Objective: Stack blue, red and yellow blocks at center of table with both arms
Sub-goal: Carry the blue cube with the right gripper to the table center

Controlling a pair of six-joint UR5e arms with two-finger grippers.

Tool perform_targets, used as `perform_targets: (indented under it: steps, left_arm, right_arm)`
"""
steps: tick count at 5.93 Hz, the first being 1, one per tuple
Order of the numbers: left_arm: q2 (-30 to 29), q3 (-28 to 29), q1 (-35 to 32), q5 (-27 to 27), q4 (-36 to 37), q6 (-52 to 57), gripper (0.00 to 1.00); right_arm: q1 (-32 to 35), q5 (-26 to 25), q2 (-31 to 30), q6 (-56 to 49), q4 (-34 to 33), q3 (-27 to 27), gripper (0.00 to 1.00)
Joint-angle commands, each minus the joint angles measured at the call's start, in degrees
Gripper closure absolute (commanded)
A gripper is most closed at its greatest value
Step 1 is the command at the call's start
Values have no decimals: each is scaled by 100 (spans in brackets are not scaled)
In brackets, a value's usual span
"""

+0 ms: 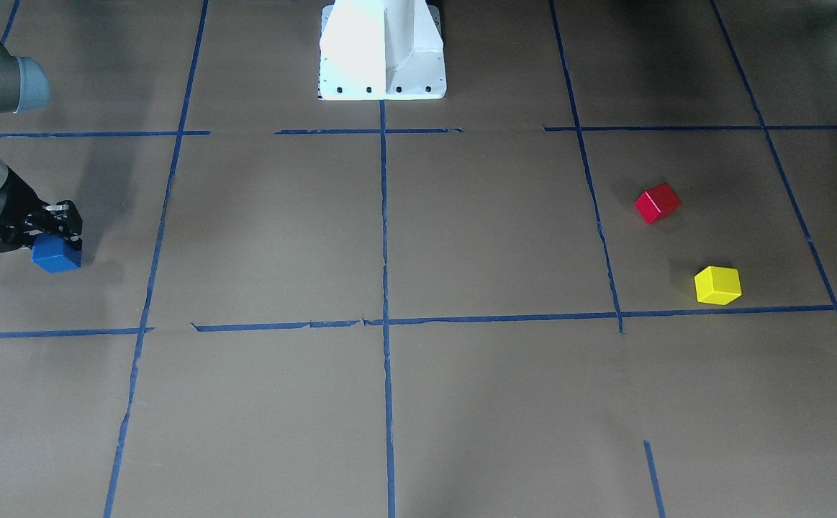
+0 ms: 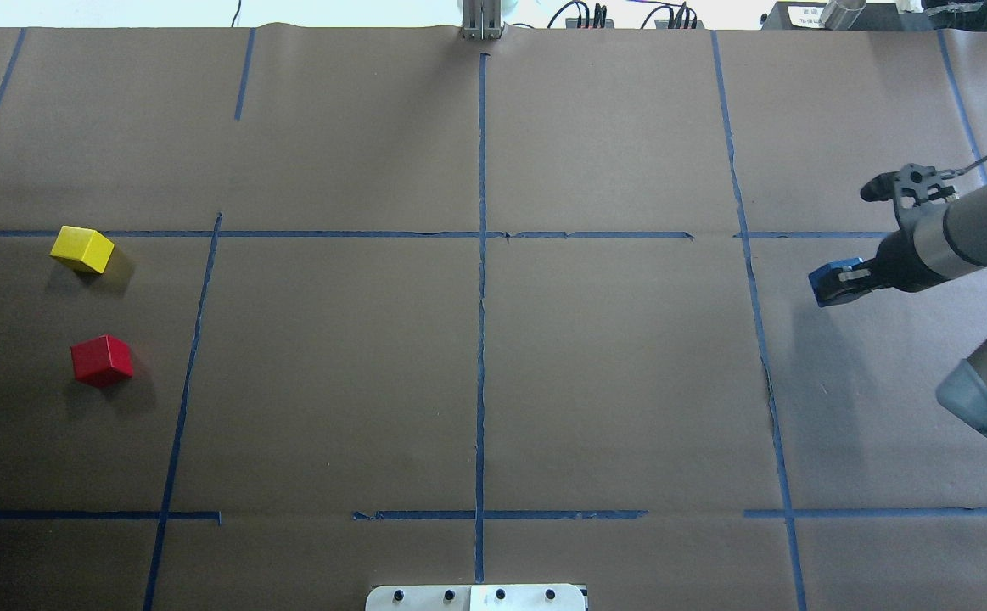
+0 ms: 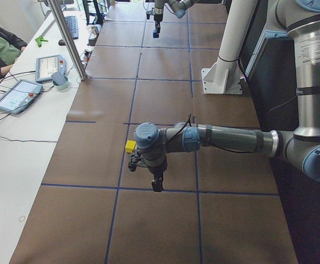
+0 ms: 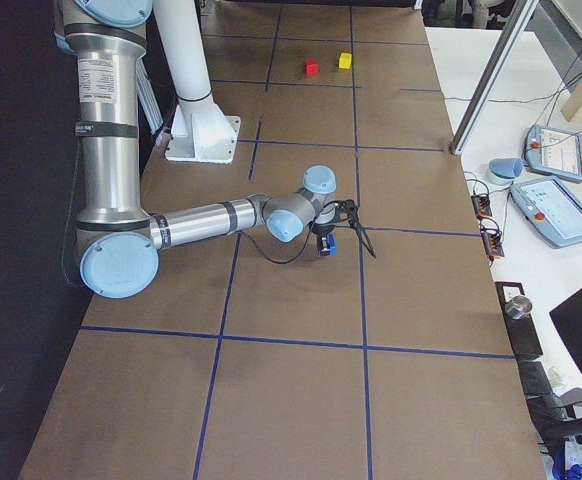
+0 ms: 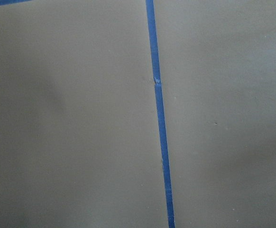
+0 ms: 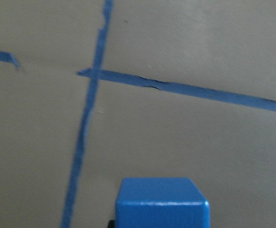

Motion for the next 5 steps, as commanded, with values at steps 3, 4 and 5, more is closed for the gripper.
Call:
perform_targets:
  steps: [3, 4, 5]
  left_arm:
    - [-35, -3, 14, -2, -9, 0, 0]
    - [-35, -3, 14, -2, 0, 0, 0]
    - [-35, -3, 14, -2, 0, 0, 0]
  right_arm:
    - [-1703, -1057, 3118, 2112, -2002, -617, 88]
    - [-2003, -1390, 3821, 2639, -2056, -1265, 89]
    - [-2232, -1576, 4420, 3010, -2057, -1837, 87]
